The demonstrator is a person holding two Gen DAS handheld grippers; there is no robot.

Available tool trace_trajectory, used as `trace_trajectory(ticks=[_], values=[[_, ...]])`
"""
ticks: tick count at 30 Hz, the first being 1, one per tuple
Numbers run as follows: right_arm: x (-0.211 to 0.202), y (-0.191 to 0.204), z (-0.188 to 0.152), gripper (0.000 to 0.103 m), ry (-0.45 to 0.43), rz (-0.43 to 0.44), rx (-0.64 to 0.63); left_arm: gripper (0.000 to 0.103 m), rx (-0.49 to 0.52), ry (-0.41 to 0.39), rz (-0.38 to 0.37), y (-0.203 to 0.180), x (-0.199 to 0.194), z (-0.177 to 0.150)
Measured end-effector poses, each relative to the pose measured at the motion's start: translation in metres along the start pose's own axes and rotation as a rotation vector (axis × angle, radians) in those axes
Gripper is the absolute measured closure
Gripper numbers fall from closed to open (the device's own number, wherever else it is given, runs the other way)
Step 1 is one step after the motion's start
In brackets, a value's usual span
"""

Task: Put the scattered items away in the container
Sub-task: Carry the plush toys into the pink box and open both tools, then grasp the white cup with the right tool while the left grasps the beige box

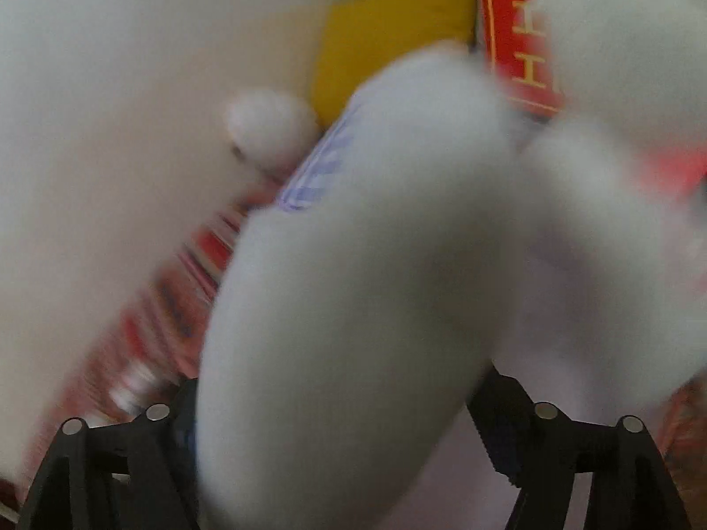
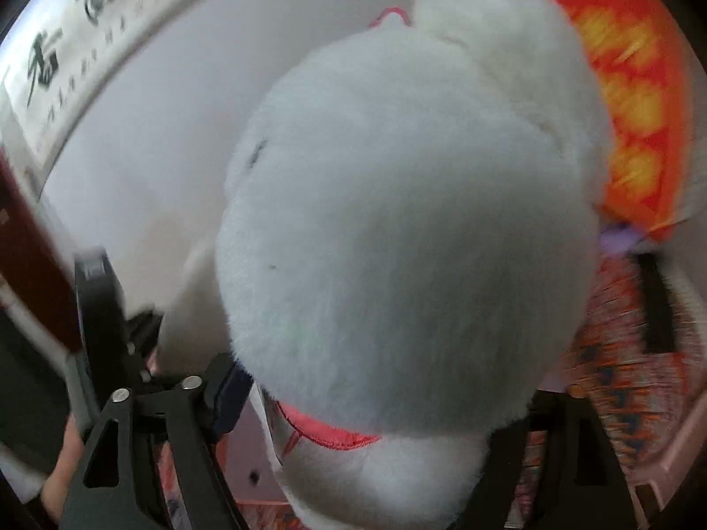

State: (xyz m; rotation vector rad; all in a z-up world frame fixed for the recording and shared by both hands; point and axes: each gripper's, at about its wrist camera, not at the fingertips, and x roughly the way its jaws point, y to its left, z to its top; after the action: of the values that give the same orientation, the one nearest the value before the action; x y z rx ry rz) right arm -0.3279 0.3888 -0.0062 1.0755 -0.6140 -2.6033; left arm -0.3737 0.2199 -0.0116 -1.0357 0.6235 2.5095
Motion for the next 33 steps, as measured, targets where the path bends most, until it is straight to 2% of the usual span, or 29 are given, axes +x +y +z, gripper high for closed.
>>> trace_trajectory(ticks=[1,3,5,7,8,11,12,17,20,24,26,30,33], values=[[0.018,-0.002,0.004,0.012,0.071,-0.013,0.000,0.017,-0.006,-0.020,0.002,0.001,-0.009,0.002],[0.033,-0.002,0.008,0.006,0.088,-0.236,-0.062,0.005,-0.009,-0.069,0.001,0.002,-0.031,0.005],[0.025,-0.003,0.006,0.004,0.037,-0.386,-0.095,0.001,-0.016,-0.118,-0.023,0.007,-0.056,0.006],[-0.001,-0.018,0.000,0.004,0.007,-0.421,-0.092,0.001,-0.037,-0.140,-0.060,0.022,-0.075,0.002],[-0.001,-0.016,-0.013,0.004,-0.005,-0.416,-0.088,0.001,-0.049,-0.151,-0.073,0.030,-0.085,-0.002],[-0.037,-0.015,-0.037,0.004,-0.062,-0.385,-0.104,0.001,-0.101,-0.177,-0.072,0.054,-0.106,-0.023],[-0.053,0.006,-0.039,0.004,-0.089,-0.368,-0.115,0.001,-0.128,-0.181,-0.067,0.068,-0.110,-0.033],[-0.098,0.053,-0.068,0.001,-0.177,-0.217,-0.184,0.001,-0.293,-0.163,-0.010,0.127,-0.144,-0.111],[-0.100,0.110,-0.097,0.001,-0.183,-0.102,-0.260,0.001,-0.411,-0.150,0.047,0.170,-0.168,-0.170],[-0.081,0.173,-0.129,0.001,-0.118,0.015,-0.355,0.001,-0.549,-0.120,0.130,0.216,-0.196,-0.255],[-0.065,0.196,-0.144,0.001,-0.078,0.048,-0.385,0.001,-0.620,-0.105,0.160,0.237,-0.205,-0.297],[-0.018,0.230,-0.174,0.001,0.020,0.070,-0.402,0.001,-0.717,-0.072,0.246,0.273,-0.203,-0.364],[0.019,0.237,-0.189,0.002,0.084,0.038,-0.382,0.001,-0.713,-0.038,0.292,0.293,-0.182,-0.391]])
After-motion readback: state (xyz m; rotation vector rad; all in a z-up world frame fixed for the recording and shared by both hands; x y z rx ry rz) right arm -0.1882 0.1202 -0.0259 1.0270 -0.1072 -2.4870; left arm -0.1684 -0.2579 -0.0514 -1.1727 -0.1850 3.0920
